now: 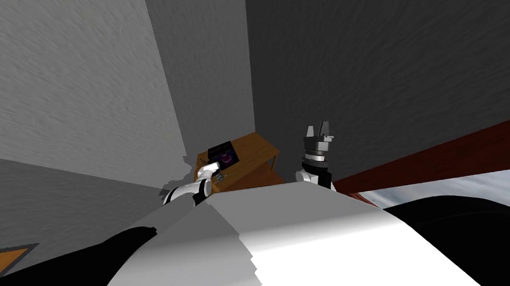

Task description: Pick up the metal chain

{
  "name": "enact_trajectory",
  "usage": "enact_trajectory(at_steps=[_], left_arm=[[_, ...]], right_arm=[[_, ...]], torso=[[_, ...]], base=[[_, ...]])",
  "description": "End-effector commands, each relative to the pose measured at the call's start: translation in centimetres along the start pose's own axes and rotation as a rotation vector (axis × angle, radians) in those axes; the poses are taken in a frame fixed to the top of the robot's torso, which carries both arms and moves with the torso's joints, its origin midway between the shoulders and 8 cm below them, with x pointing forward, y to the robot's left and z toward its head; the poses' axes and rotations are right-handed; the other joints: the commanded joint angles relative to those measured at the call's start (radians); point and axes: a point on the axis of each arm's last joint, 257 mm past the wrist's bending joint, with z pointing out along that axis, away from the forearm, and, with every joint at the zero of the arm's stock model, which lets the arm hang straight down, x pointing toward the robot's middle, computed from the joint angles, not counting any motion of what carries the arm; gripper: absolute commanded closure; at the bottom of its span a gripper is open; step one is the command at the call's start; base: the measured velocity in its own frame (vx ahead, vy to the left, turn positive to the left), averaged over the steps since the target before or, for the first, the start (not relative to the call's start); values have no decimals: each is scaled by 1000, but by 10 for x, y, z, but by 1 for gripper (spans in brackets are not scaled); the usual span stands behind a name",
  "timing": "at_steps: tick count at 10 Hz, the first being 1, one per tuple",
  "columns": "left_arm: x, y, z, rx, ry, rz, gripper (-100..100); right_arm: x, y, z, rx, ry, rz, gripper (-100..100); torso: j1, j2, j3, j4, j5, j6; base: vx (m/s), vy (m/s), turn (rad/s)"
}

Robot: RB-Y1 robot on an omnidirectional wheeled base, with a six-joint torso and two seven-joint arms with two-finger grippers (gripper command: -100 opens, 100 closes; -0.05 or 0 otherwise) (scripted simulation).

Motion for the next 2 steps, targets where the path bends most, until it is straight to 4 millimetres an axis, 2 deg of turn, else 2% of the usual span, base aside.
enact_trajectory(at_steps=[1, 2], left_arm=[[0, 0, 0, 0, 0, 0, 100], [0, 0, 0, -2, -1, 0, 0]], right_arm=[[0, 0, 0, 0, 0, 0, 0], [0, 0, 0, 0, 0, 0, 0]], torso=[[0, 0, 0, 0, 0, 0], [1, -2, -1, 0, 0, 0]], base=[[-24, -2, -3], [-5, -1, 1]])
